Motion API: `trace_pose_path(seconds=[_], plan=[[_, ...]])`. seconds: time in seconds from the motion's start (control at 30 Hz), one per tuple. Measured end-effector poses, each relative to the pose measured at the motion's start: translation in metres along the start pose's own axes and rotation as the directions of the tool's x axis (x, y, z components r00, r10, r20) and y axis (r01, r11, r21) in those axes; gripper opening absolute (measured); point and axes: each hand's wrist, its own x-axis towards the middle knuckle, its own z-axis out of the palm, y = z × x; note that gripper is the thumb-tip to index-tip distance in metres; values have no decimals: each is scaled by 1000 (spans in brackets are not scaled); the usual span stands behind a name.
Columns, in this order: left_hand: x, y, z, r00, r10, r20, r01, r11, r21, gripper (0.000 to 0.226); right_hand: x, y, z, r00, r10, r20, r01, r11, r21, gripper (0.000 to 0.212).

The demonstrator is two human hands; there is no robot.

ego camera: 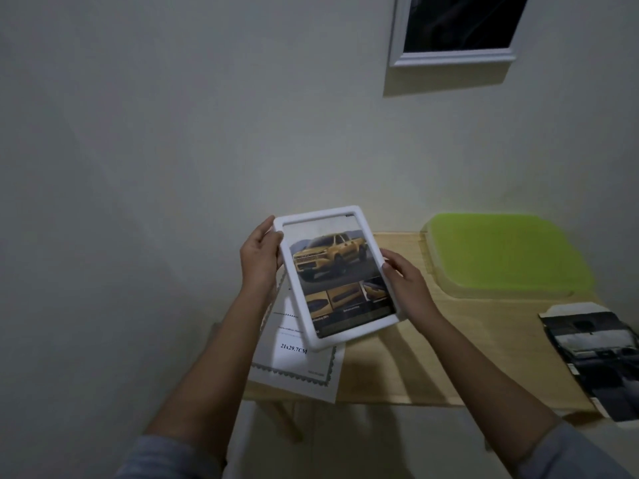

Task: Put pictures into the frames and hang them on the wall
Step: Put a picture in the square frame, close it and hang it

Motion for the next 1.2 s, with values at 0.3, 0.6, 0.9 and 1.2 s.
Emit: trace_pose_path(seconds=[0.3,0.6,0.9,1.2], plan=[[4,39,128,943,44,330,9,988,-157,37,29,-28,-94,949,64,-310,27,959,281,28],[-11,109,357,753,256,606,-216,966,-139,47,110,-111,-298,789,-143,-598,309,933,184,30],[-8,215,527,590,530,609,-455,841,-292,55,189,-229,-456,622,-457,-636,583,812,-13,30],[17,296,596,474,710,522,-668,675,-312,53,266,-302,-512,568,-513,-644,707,704,63,30]])
